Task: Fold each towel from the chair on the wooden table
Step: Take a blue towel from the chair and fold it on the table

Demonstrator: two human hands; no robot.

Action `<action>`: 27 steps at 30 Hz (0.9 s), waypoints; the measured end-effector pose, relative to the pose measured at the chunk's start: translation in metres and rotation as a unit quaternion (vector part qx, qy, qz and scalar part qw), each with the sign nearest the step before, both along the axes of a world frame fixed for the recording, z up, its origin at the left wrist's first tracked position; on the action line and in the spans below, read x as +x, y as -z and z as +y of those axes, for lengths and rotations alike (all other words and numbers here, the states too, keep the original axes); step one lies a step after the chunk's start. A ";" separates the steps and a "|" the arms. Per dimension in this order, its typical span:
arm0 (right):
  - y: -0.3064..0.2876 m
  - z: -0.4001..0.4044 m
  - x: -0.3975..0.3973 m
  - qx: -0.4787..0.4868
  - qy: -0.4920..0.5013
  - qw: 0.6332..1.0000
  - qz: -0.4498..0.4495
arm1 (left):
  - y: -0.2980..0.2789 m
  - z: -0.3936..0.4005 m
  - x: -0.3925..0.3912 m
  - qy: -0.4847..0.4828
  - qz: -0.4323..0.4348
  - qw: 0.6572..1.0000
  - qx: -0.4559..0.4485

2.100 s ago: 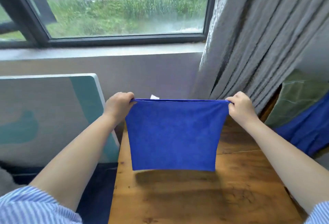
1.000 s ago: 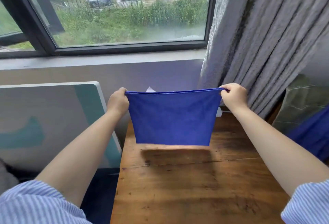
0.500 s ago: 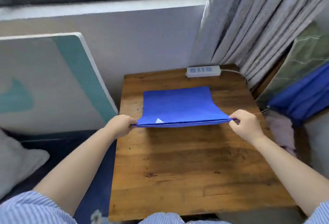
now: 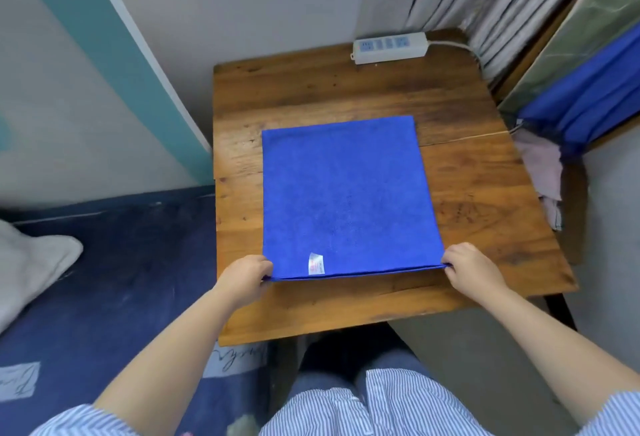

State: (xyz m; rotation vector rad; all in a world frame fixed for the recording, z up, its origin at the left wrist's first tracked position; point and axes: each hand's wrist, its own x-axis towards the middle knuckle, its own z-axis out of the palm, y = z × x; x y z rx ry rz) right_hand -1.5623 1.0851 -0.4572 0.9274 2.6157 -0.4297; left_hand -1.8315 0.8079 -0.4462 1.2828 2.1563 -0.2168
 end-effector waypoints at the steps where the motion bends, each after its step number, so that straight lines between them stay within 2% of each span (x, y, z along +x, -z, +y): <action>1: 0.004 -0.004 0.002 0.004 0.000 1.000 -0.004 | 0.005 -0.005 0.003 -0.010 -0.004 1.000 0.005; 3: 0.005 -0.008 0.003 0.011 0.007 1.000 -0.003 | 0.010 -0.010 0.005 -0.018 -0.006 1.000 0.011; 8: 0.009 -0.027 0.006 0.035 -0.010 0.999 0.029 | 0.024 -0.019 0.012 0.048 0.047 0.998 -0.018; 13: 0.014 -0.035 -0.001 0.063 0.017 0.989 -0.134 | 0.042 -0.025 0.013 0.088 0.049 0.994 -0.053; 15: 0.009 -0.037 -0.011 0.073 0.036 0.991 -0.109 | 0.042 -0.025 0.007 0.101 0.047 0.992 -0.058; 17: 0.004 -0.035 -0.023 0.073 0.022 0.996 -0.047 | 0.038 -0.018 -0.002 0.107 0.052 0.991 -0.065; 20: -0.001 -0.025 -0.055 0.061 -0.001 0.998 0.004 | 0.032 0.010 -0.019 0.066 0.079 0.994 -0.044; 22: -0.002 -0.016 -0.089 0.071 -0.042 0.996 0.040 | 0.030 0.036 -0.032 0.024 0.089 0.996 0.005; 27: 0.023 0.009 -0.181 0.012 -0.026 0.998 0.059 | 0.038 0.121 -0.059 -0.147 0.053 0.979 0.132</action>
